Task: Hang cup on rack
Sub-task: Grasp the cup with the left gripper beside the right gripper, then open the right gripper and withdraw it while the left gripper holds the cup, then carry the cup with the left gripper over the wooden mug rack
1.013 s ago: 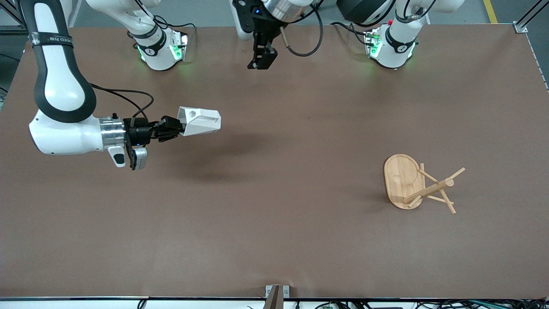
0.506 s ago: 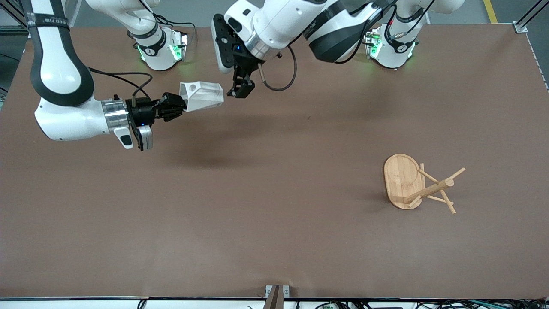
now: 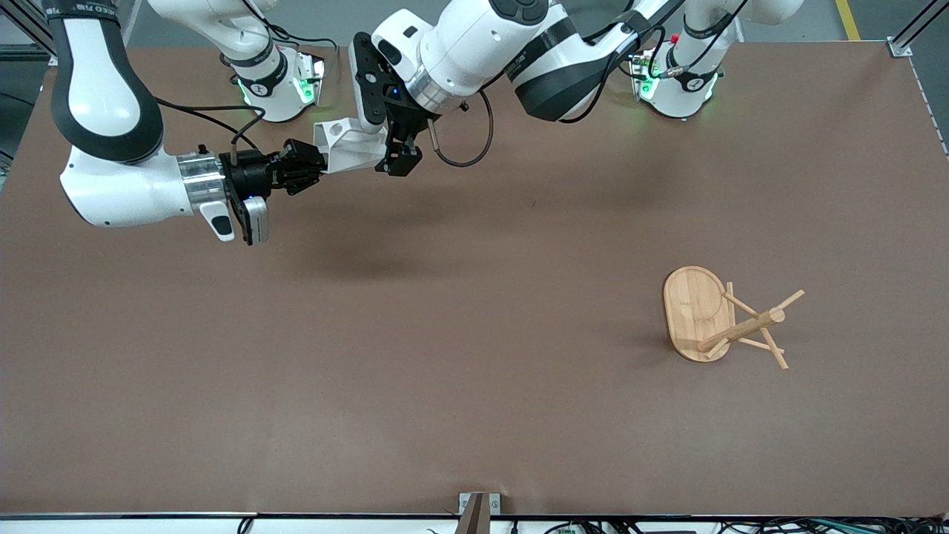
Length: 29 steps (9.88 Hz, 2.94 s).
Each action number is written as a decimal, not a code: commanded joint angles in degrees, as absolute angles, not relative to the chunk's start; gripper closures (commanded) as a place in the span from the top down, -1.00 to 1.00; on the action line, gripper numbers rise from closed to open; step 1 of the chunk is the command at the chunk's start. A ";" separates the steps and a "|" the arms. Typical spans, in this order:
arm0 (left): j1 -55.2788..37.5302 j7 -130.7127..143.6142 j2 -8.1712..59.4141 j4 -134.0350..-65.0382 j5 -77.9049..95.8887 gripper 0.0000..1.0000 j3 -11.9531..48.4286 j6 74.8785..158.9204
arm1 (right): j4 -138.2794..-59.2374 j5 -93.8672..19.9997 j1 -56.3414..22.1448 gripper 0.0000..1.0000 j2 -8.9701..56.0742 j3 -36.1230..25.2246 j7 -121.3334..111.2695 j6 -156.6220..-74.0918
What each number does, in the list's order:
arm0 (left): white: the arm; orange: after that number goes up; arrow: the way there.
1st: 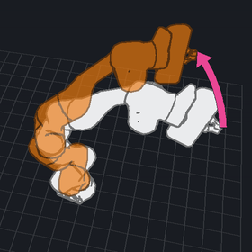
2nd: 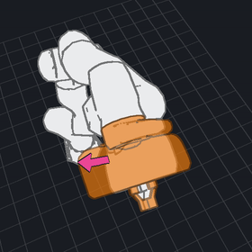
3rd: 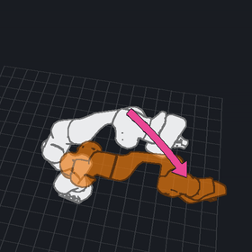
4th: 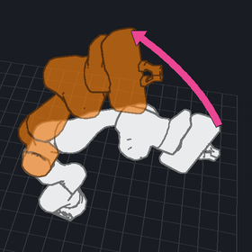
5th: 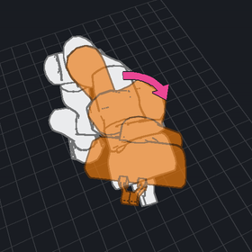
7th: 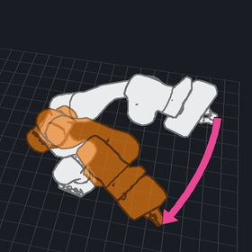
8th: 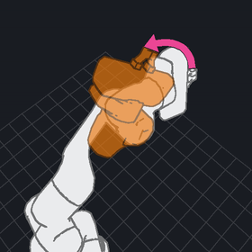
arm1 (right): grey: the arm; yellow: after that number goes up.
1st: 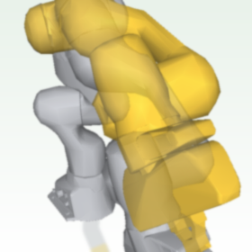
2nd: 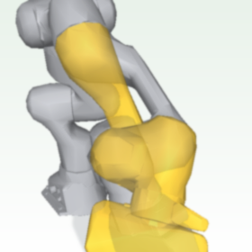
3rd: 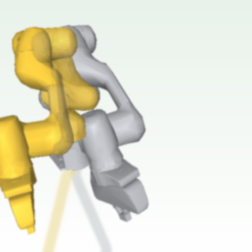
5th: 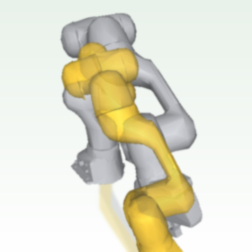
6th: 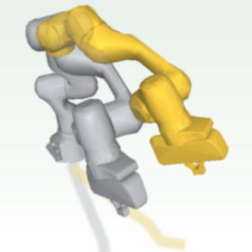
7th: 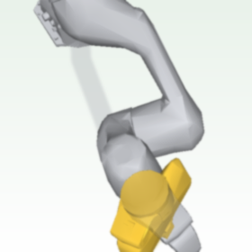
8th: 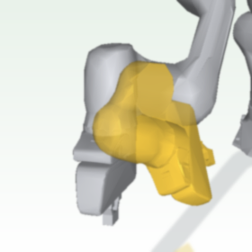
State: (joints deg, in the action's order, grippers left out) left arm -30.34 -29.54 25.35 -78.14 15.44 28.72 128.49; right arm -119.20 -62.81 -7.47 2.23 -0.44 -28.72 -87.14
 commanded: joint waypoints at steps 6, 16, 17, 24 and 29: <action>-32.96 -24.45 26.81 -78.66 14.24 1.00 28.92 128.41 | -121.29 -67.23 -8.26 -0.97 -2.63 -0.79 -23.67 -85.96; -29.37 -16.47 22.16 -79.10 12.04 -0.99 27.07 117.98 | -119.10 -66.28 -9.57 0.94 -3.34 -0.79 -13.90 -86.04; -28.92 -12.52 21.10 -79.10 11.95 -0.99 26.98 115.34 | -118.57 -63.49 -9.23 1.00 -3.25 -0.97 -13.80 -86.13; -14.79 6.21 17.15 -79.36 1.97 -0.99 26.98 99.59 | -106.17 -22.04 7.18 1.00 -3.08 -1.41 -9.75 -90.93; -6.78 20.71 17.23 -79.98 1.85 -0.99 26.98 93.17 | -93.73 -2.04 10.28 1.00 -3.16 -1.32 -2.34 -89.25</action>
State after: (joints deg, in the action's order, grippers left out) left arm -8.03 16.76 17.61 -77.30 3.02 26.63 93.73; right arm -98.14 -5.14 10.01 -2.86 -2.21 -7.68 -93.11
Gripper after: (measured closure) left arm 0.273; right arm 0.000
